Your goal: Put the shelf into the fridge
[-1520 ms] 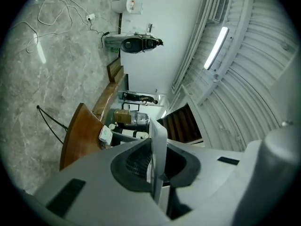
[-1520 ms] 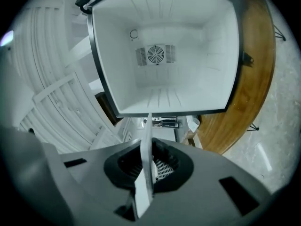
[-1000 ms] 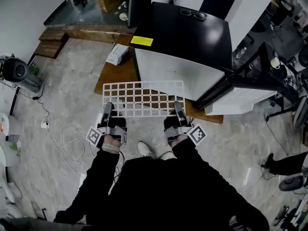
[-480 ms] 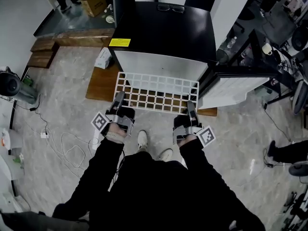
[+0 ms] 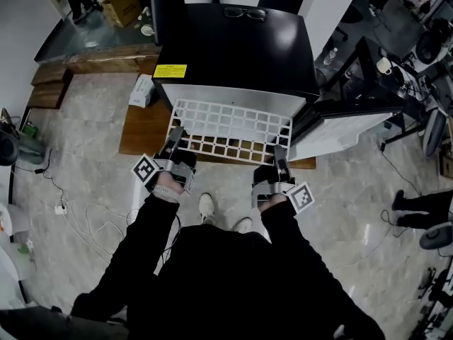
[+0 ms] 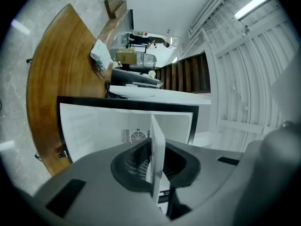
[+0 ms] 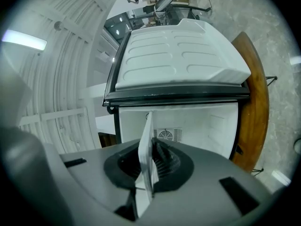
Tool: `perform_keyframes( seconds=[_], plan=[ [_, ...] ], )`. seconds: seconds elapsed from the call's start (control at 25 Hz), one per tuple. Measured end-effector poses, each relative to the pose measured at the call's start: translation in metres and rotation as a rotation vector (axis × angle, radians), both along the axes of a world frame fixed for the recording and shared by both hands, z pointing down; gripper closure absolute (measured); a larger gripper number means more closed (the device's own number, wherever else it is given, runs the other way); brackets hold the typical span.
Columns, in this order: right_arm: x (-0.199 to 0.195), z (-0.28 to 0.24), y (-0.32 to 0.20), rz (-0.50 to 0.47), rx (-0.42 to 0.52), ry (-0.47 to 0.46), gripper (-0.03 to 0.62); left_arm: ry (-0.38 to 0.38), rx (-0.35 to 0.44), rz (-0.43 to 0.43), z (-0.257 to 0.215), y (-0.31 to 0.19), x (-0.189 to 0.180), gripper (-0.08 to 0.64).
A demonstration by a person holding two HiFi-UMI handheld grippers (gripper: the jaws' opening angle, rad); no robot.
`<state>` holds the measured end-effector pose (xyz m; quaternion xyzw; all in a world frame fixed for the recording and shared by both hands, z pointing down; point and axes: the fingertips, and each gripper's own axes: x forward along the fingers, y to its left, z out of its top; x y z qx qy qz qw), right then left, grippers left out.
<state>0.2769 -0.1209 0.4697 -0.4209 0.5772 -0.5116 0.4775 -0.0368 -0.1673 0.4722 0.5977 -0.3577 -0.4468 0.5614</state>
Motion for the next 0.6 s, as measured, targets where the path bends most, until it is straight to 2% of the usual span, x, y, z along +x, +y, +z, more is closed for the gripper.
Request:
perform_keyframes(
  seconds=[0.12,0.32,0.6],
  plan=[
    [-0.001,0.003,-0.001,0.012,0.006,0.002,0.561,0.005,0.002,0.013,0.003,-0.003,-0.001,0.529],
    [-0.012,-0.006,-0.033,0.027,-0.007,0.013,0.561,0.028,-0.011,0.018,-0.002,-0.033,-0.012,0.529],
    [-0.006,-0.003,-0.035,0.030,-0.006,0.005,0.561,0.022,-0.013,0.012,-0.002,-0.030,-0.007,0.529]
  ],
)
